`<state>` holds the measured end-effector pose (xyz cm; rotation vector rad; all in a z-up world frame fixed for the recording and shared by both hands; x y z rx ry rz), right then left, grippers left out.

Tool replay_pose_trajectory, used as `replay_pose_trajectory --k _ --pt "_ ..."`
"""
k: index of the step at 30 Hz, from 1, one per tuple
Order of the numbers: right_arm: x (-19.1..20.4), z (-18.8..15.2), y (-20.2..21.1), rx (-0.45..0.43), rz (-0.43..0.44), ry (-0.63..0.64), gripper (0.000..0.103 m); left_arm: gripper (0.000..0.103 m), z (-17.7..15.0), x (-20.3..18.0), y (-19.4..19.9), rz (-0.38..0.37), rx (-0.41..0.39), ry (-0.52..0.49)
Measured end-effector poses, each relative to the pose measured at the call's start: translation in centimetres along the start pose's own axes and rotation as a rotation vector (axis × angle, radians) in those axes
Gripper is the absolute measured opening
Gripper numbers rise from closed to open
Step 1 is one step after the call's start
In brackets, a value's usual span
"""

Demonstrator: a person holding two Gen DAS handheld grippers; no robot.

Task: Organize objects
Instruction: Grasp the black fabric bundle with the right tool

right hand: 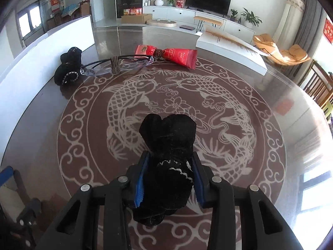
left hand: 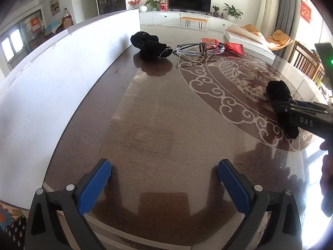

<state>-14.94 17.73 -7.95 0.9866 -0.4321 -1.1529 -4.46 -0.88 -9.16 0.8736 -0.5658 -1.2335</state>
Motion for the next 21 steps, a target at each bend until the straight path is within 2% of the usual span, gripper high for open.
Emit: replay_pose_trajectory --k 4,8,9,11,13,21 --pt "-0.4 -5.1 3.2 -0.027 -0.039 0.025 0.039 0.103 0.0 0.0 0.0 0.0 0.0 0.0" --pt "-0.8 -8.7 5.5 -0.062 -0.07 0.007 0.039 0.103 0.0 0.0 0.0 0.0 0.0 0.0" --pt "-1.0 -9.1 5.8 -0.071 -0.069 -0.003 0.042 0.103 0.0 0.0 0.0 0.0 -0.001 0.0" --pt "-1.5 -9.6 5.9 -0.081 -0.069 -0.03 0.055 0.103 0.0 0.0 0.0 0.0 -0.001 0.0" --pt "-2.1 -9.7 5.7 -0.069 -0.071 -0.064 0.082 0.103 0.1 0.0 0.0 0.0 -0.002 0.0" --pt "-2.9 -9.9 4.8 -0.047 -0.017 -0.126 0.091 0.103 0.0 0.0 0.0 0.001 -0.005 0.001"
Point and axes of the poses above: each gripper's, at about its wrist camera, not at the fingertips, and y roughly against the way its jaws point, x to its left, z to its top, the point moved 3 cm from there along -y, roughly the way its jaws point, and after that the axes turned 9 degrees about y, right-handed, at the moved point
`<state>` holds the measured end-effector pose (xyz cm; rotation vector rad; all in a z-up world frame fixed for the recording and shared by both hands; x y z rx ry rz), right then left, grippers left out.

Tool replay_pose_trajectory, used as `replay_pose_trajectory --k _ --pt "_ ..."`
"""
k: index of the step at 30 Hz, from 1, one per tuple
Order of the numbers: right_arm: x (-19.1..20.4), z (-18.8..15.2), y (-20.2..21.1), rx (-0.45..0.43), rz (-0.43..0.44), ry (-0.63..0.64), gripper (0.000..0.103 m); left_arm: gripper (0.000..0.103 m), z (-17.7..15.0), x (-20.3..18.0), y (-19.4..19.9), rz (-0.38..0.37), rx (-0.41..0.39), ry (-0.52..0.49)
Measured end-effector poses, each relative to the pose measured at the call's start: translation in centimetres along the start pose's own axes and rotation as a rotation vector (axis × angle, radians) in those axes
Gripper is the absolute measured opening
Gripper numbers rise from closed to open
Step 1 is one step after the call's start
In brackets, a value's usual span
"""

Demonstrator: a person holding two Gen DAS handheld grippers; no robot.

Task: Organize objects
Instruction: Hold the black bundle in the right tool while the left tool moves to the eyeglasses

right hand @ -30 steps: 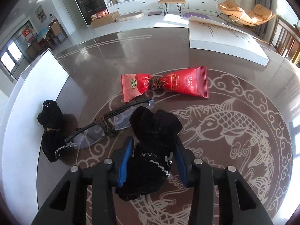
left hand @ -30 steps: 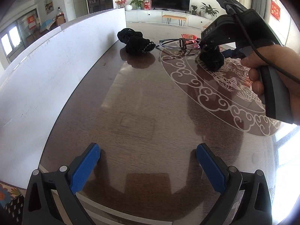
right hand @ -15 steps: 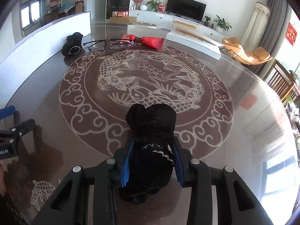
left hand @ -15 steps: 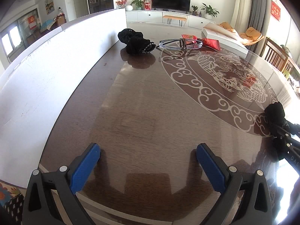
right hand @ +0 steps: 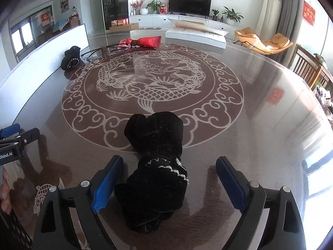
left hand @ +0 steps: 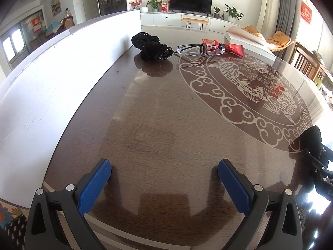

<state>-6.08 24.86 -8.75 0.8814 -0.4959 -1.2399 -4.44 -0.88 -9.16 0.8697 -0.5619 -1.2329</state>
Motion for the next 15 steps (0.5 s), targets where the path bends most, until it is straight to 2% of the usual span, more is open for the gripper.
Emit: replay_pose_trajectory --k 9,15 --pt "-0.17 -0.06 -0.57 0.022 0.019 -0.017 0.103 0.103 -0.07 0.02 0.11 0.001 -0.004 0.002" --pt "-0.2 -0.1 -0.54 0.022 0.021 -0.018 0.103 0.103 -0.08 0.03 0.1 0.001 -0.005 0.002"
Point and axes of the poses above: each gripper's, at about its wrist camera, not at the fingertips, and y roughly against the way its jaws point, x to its left, z to its top, the point moved 3 cm from there along -y, roughly the way its jaws point, and after that the axes turned 9 degrees about y, right-handed, at the moved point
